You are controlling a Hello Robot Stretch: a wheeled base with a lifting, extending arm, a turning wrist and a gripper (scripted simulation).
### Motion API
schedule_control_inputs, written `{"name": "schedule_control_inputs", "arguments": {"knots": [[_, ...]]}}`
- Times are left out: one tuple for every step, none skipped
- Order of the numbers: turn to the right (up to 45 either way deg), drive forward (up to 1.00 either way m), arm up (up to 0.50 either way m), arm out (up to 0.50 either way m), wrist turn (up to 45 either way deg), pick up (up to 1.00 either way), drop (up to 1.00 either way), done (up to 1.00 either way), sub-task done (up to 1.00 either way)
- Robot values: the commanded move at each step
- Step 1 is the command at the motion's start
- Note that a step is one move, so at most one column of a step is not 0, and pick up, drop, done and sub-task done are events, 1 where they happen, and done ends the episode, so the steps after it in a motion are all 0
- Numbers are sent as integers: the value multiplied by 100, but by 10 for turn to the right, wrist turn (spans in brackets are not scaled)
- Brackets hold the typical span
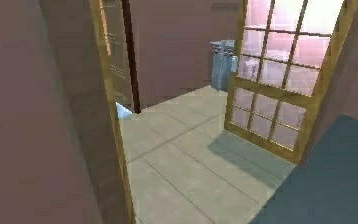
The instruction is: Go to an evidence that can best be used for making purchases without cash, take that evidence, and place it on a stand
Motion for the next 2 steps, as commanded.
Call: {"name": "schedule_control_inputs", "arguments": {"knots": [[450,0,0,0,0,0,0,0,0],[450,0,0,0,0,0,0,0,0]]}}
